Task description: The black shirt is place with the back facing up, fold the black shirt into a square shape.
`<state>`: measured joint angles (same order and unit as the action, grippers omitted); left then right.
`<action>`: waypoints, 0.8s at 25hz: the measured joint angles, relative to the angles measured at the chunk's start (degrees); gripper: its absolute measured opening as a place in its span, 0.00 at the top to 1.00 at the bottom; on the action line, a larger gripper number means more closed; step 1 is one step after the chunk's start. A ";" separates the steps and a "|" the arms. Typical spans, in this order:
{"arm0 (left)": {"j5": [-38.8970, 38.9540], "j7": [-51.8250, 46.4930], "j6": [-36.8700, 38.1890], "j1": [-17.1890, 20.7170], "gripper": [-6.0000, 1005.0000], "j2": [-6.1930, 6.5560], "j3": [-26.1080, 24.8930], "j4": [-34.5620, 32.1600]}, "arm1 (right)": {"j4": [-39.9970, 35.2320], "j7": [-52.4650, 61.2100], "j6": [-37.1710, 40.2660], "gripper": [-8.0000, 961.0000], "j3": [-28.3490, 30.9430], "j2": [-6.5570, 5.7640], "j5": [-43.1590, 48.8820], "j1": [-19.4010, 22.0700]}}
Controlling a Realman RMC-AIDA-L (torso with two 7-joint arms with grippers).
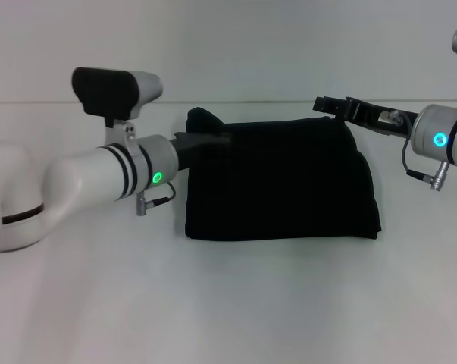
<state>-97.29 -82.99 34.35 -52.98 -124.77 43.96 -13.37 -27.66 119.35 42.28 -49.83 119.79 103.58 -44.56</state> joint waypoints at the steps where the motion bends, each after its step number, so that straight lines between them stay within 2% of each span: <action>1: 0.62 0.57 -0.23 -0.28 0.96 0.00 0.03 0.36 | 0.00 0.00 0.00 0.39 0.00 0.00 0.00 0.00; 14: 1.71 1.22 -0.40 -1.19 0.88 0.40 0.59 -0.52 | 0.25 0.00 0.22 0.39 -0.02 0.11 -0.06 0.10; 20: 1.72 3.84 -1.26 -1.75 0.69 0.20 0.99 -0.52 | 0.30 0.00 0.27 0.39 -0.08 0.10 -0.59 0.09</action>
<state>-95.57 -79.15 33.09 -54.73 -124.57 44.94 -13.89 -27.36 119.35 42.55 -49.91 119.89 102.99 -44.47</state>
